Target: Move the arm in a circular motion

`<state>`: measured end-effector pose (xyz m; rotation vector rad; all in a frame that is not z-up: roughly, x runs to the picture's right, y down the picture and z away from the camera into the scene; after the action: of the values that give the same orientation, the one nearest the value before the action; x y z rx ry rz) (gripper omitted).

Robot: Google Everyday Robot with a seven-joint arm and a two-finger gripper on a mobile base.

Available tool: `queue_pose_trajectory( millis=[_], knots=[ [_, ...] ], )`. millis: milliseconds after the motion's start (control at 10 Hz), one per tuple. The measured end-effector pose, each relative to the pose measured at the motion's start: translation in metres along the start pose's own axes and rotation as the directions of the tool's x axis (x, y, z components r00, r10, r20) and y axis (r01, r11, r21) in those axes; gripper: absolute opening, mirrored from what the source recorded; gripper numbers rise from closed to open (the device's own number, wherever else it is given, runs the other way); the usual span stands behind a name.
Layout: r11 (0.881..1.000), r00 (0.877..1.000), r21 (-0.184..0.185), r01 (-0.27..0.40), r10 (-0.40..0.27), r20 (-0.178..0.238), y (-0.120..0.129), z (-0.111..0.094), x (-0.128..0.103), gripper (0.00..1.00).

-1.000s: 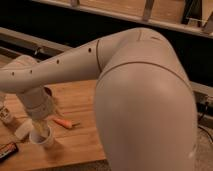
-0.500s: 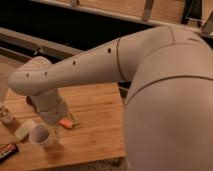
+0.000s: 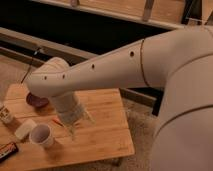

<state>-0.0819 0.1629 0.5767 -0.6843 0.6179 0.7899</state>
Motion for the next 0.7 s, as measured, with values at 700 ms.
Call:
queue_pose_trajectory(
  millis=[700],
  knots=[
    [0.903,0.904,0.050,-0.427,0.425,0.043,-0.148,0.028,0.015,0.65]
  ],
)
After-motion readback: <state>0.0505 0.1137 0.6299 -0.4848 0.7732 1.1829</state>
